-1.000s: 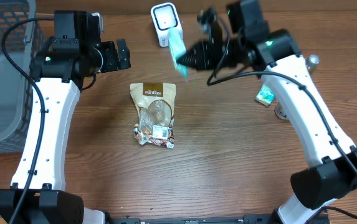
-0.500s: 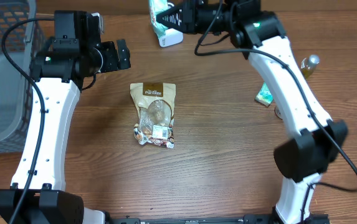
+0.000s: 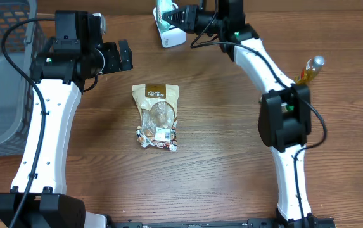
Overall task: Scan the item barcode
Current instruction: 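Hold the wipes pack barcode in front of the scanner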
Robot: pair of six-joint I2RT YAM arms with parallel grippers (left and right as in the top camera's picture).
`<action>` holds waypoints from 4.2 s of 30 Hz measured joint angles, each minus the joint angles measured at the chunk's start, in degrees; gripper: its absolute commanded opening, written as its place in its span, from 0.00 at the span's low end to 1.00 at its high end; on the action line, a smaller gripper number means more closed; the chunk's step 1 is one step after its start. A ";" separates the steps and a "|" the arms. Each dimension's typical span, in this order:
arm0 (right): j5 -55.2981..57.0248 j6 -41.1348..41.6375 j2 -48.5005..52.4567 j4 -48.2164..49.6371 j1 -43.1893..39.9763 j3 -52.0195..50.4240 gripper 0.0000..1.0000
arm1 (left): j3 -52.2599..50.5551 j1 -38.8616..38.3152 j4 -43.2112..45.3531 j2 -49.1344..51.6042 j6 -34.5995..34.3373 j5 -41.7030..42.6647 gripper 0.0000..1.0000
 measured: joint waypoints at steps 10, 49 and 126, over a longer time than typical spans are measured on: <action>2.01 14.49 11.67 17.59 -0.31 0.00 0.03 | 0.02 0.00 -0.02 0.00 0.00 0.00 1.00; 2.32 23.12 16.09 16.13 -1.11 0.20 0.04 | 0.02 -0.09 -0.04 0.00 0.00 0.00 1.00; 2.56 39.85 16.09 9.33 -3.13 1.22 0.04 | 0.02 -0.09 -0.02 0.00 0.00 0.00 1.00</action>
